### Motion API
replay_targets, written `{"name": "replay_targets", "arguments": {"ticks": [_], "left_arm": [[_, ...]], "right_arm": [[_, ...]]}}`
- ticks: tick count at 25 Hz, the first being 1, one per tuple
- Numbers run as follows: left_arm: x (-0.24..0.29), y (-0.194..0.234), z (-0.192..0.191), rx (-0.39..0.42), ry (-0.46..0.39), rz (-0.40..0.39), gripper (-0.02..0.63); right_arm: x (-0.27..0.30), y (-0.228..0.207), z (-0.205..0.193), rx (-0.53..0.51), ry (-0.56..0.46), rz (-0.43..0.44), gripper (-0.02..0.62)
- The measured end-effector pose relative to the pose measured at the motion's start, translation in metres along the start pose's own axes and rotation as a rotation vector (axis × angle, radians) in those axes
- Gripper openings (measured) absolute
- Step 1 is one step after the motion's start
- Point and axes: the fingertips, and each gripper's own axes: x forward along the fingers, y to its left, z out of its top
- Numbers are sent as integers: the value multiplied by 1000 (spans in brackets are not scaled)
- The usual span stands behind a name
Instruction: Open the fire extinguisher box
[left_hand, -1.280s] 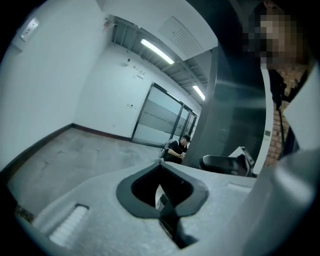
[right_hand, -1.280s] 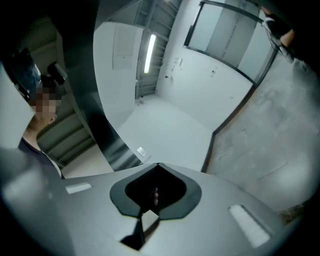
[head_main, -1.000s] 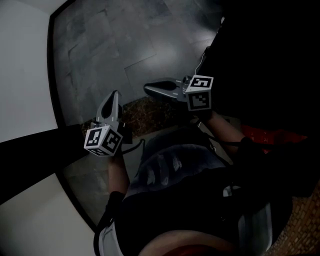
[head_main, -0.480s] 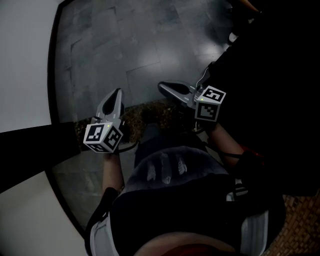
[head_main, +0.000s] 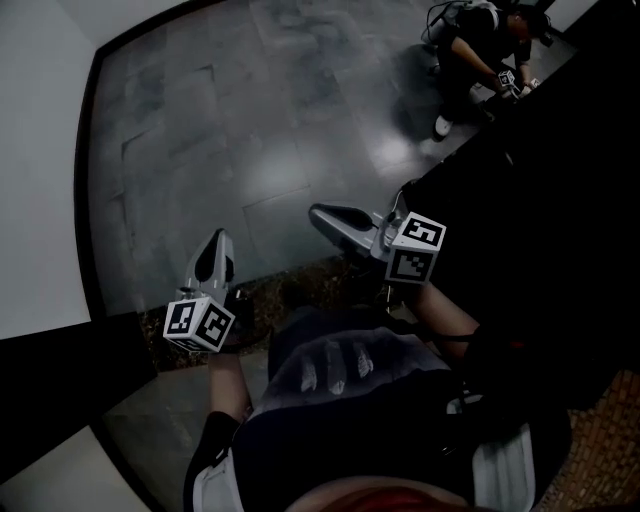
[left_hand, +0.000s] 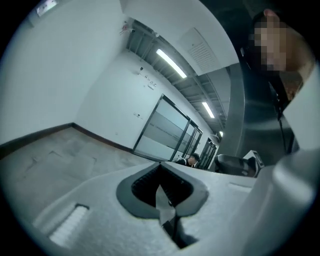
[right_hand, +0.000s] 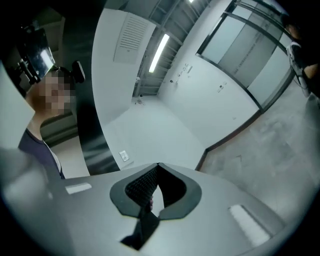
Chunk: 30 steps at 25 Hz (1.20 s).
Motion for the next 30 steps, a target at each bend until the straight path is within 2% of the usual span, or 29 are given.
{"name": "replay_targets", "arguments": {"ticks": [2, 5, 7, 9, 12, 14, 16, 19, 21, 24, 26, 28, 30], "left_arm": [[7, 19, 7, -22, 17, -49, 2], [17, 34, 17, 27, 25, -104, 2], [24, 41, 21, 63, 20, -95, 2], [42, 51, 26, 53, 28, -72, 2], [99, 70, 43, 10, 69, -34, 2], [127, 78, 49, 14, 97, -16, 2], [131, 83, 46, 38, 108, 6, 2], [115, 86, 34, 76, 106, 49, 2], [130, 78, 33, 103, 78, 37, 3], [196, 60, 58, 174, 92, 30, 3], [236, 50, 77, 229, 151, 48, 3], [263, 42, 85, 266, 177, 51, 3], [275, 37, 84, 288, 172, 37, 3]], "right_arm": [[25, 0, 2, -4, 6, 3, 2], [45, -9, 0, 0, -1, -30, 2], [46, -18, 0, 28, -18, -53, 2], [47, -34, 9, 47, -25, -81, 2], [63, -78, 51, 69, -36, -115, 2], [71, -103, 69, 85, -47, -123, 2], [73, -113, 65, 106, -52, -99, 2], [67, -113, 35, 156, -25, -38, 2], [60, -128, 33, 147, -15, -23, 2], [64, -175, 77, 159, -10, 5, 2], [75, -209, 104, 248, -1, 16, 2], [81, -233, 118, 326, 11, 34, 2], [84, -242, 121, 338, 21, 61, 2]]}}
